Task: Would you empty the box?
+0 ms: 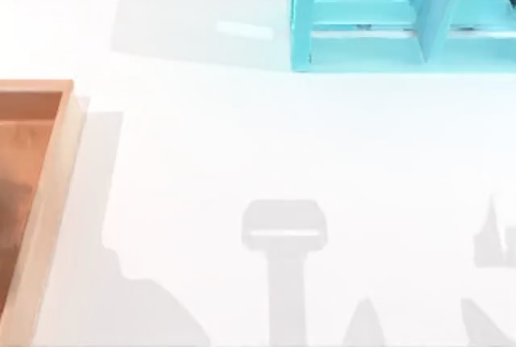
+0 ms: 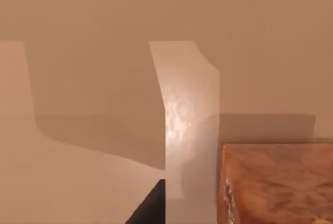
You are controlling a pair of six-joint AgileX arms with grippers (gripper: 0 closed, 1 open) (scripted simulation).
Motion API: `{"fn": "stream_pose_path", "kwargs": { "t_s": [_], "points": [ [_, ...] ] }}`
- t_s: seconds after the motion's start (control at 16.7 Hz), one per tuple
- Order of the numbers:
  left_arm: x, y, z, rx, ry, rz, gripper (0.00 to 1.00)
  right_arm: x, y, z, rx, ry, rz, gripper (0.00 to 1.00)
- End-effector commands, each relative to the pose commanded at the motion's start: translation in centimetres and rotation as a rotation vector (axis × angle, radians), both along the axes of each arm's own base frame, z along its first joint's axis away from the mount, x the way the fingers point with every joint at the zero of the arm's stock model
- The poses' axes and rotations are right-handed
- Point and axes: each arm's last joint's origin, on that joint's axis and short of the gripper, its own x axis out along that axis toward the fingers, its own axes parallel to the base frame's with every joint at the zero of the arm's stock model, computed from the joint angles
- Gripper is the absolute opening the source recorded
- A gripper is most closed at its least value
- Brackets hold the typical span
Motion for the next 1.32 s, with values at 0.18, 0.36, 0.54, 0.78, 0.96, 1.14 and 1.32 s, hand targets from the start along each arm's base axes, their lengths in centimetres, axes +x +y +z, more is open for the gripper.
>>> {"fn": "stream_pose_path", "kwargs": {
  "t_s": [0.18,0.36,0.54,0.78,0.96,1.14,1.32],
  "points": [
    [0.0,0.0,0.0,0.0,0.0,0.0,0.32,0.0,0.0,0.0,0.0,0.0,0.0,1.0],
    [0.0,0.0,0.0,0.0,0.0,0.0,0.1,0.0,0.0,0.0,0.0,0.0,0.0,1.0],
    [0.0,0.0,0.0,0.0,0.0,0.0,0.0,0.0,0.0,0.0,0.0,0.0,0.0,1.0],
    [0.0,0.0,0.0,0.0,0.0,0.0,0.0,0.0,0.0,0.0,0.0,0.0,0.0,1.0],
    [0.0,0.0,0.0,0.0,-0.002,-0.002,0.0,0.0,0.0,0.0,0.0,0.0,0.0,1.0],
    [0.6,-0.5,1.7,0.014,-0.048,-0.012,0.0,0.0,0.0,0.0,0.0,0.0,0.0,1.0],
    [1.6,-1.1,6.5,0.059,-0.159,-0.013,0.0,0.0,0.0,0.0,0.0,0.0,0.0,1.0]
  ]
}}
